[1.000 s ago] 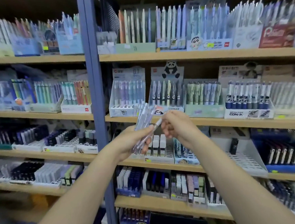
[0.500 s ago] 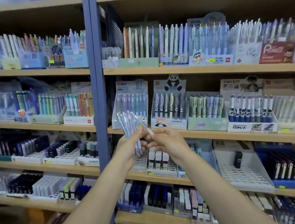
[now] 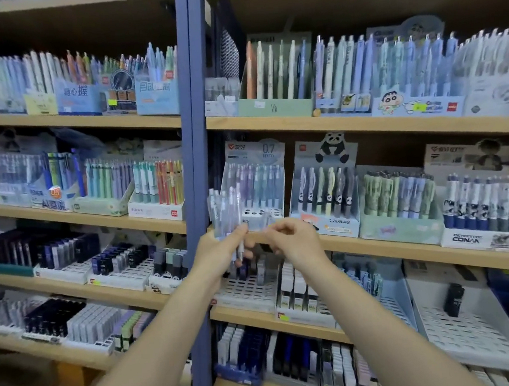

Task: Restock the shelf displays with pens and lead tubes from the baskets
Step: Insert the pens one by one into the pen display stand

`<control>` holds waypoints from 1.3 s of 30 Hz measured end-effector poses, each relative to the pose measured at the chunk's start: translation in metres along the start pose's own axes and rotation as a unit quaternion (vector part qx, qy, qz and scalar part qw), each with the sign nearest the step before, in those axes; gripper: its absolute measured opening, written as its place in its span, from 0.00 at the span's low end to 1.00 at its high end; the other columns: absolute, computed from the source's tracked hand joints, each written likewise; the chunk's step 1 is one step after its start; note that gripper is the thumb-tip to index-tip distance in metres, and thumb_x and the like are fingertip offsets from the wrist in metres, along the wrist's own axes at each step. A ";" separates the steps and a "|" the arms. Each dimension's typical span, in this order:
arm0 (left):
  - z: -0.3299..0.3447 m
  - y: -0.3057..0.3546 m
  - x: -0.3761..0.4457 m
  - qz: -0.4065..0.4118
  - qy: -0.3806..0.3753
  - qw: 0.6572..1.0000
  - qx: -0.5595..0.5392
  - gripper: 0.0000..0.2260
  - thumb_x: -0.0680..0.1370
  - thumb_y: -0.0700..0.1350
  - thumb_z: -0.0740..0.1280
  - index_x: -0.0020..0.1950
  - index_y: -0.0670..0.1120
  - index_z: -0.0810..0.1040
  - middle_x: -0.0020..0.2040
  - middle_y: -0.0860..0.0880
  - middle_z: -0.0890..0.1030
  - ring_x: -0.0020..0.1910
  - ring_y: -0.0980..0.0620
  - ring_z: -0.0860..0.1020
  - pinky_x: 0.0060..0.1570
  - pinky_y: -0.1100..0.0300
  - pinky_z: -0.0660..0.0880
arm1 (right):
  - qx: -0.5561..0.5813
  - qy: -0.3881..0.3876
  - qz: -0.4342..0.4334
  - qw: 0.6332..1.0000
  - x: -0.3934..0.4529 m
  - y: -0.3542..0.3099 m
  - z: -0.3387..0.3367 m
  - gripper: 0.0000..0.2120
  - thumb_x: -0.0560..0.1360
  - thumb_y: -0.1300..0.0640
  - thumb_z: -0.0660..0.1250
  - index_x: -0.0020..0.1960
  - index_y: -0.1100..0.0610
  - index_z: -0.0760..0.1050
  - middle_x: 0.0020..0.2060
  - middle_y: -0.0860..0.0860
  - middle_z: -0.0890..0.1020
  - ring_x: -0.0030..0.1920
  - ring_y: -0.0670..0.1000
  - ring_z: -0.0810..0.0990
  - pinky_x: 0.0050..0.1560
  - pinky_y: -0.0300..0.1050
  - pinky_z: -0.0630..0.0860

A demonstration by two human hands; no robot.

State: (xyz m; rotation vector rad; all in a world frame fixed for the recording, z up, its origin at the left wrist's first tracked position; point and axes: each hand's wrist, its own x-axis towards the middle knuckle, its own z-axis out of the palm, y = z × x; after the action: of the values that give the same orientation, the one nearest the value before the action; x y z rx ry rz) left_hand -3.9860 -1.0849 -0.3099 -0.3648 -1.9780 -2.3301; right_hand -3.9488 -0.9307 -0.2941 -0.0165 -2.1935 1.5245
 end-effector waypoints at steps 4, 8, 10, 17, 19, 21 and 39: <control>-0.014 -0.002 0.025 0.022 0.035 0.999 0.028 0.11 0.80 0.50 0.69 0.54 0.42 0.80 0.36 0.47 0.83 0.29 0.51 0.80 0.31 0.62 0.78 | -0.123 0.053 -0.076 0.988 0.032 0.008 -0.010 0.09 0.76 0.50 0.72 0.54 0.52 0.80 0.50 0.45 0.80 0.46 0.44 0.77 0.46 0.36 0.73; -0.014 -0.002 0.039 0.066 0.075 0.993 0.069 0.09 0.80 0.52 0.68 0.55 0.49 0.74 0.40 0.48 0.80 0.35 0.51 0.82 0.31 0.65 0.72 | -0.211 0.016 -0.103 0.972 0.050 0.013 -0.009 0.22 0.77 0.49 0.71 0.69 0.52 0.74 0.66 0.46 0.76 0.63 0.47 0.74 0.66 0.44 0.70; -0.012 -0.002 0.042 0.090 0.089 0.988 0.084 0.06 0.81 0.52 0.68 0.48 0.54 0.72 0.43 0.46 0.80 0.35 0.52 0.81 0.32 0.66 0.69 | -0.223 -0.005 -0.098 0.970 0.055 0.016 -0.005 0.27 0.77 0.49 0.72 0.73 0.53 0.71 0.68 0.47 0.75 0.67 0.48 0.73 0.69 0.46 0.69; -0.011 -0.012 0.049 0.032 0.061 0.996 0.059 0.06 0.79 0.54 0.71 0.50 0.53 0.77 0.47 0.50 0.81 0.32 0.52 0.82 0.49 0.53 0.81 | -0.218 -0.010 -0.104 0.970 0.060 0.022 -0.001 0.26 0.76 0.50 0.73 0.71 0.53 0.72 0.60 0.47 0.77 0.58 0.45 0.73 0.58 0.39 0.68; -0.008 -0.013 0.045 0.032 0.054 0.997 0.050 0.05 0.79 0.53 0.71 0.50 0.54 0.77 0.47 0.50 0.81 0.32 0.52 0.81 0.49 0.53 0.81 | -0.203 -0.008 -0.103 0.974 0.059 0.023 -0.004 0.25 0.76 0.49 0.73 0.70 0.52 0.72 0.58 0.46 0.76 0.58 0.46 0.74 0.56 0.39 0.68; -0.007 -0.013 0.041 0.029 0.058 0.996 0.054 0.07 0.79 0.54 0.70 0.52 0.53 0.78 0.45 0.49 0.80 0.32 0.52 0.81 0.50 0.52 0.81 | -0.187 -0.006 -0.104 0.977 0.058 0.025 -0.008 0.24 0.76 0.50 0.73 0.69 0.51 0.72 0.57 0.46 0.76 0.57 0.45 0.74 0.55 0.38 0.68; -0.006 0.005 -0.001 0.015 -0.092 0.996 -0.005 0.12 0.74 0.48 0.76 0.52 0.43 0.80 0.34 0.47 0.78 0.25 0.51 0.72 0.26 0.62 0.71 | 0.073 -0.110 -0.031 0.991 0.022 -0.035 -0.009 0.13 0.79 0.49 0.68 0.59 0.56 0.80 0.46 0.51 0.84 0.33 0.49 0.79 0.33 0.42 0.76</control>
State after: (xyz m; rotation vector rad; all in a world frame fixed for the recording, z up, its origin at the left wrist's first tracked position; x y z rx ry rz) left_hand -3.9853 -1.0918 -0.3061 -0.6283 -2.0216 -2.3666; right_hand -3.9561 -0.9303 -0.2521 0.2768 -2.2171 1.7167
